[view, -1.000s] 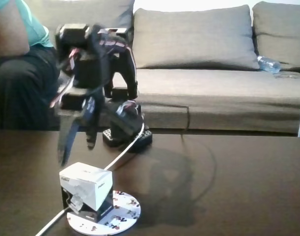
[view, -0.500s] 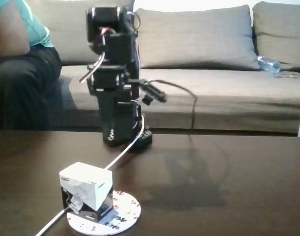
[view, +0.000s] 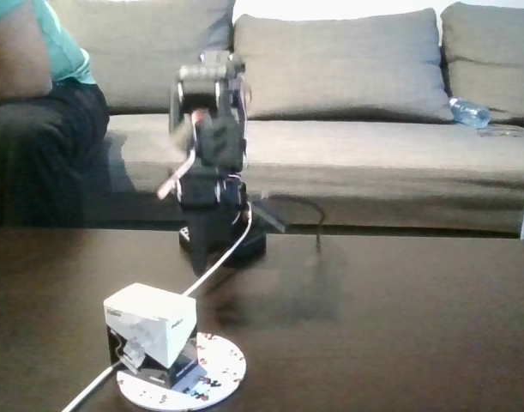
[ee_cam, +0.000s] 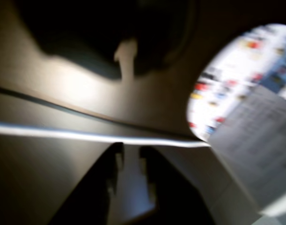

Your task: Grasp a servo box and put it on the zirlivani.

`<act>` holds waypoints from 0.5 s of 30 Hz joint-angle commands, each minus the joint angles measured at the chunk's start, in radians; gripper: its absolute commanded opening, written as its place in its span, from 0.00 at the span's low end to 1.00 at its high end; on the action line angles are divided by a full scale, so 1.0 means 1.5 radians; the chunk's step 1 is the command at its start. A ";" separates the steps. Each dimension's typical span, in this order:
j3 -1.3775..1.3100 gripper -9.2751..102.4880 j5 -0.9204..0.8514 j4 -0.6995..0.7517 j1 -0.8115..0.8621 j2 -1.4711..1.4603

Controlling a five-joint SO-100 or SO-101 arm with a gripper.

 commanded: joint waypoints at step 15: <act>0.279 0.08 -0.006 0.269 0.002 0.732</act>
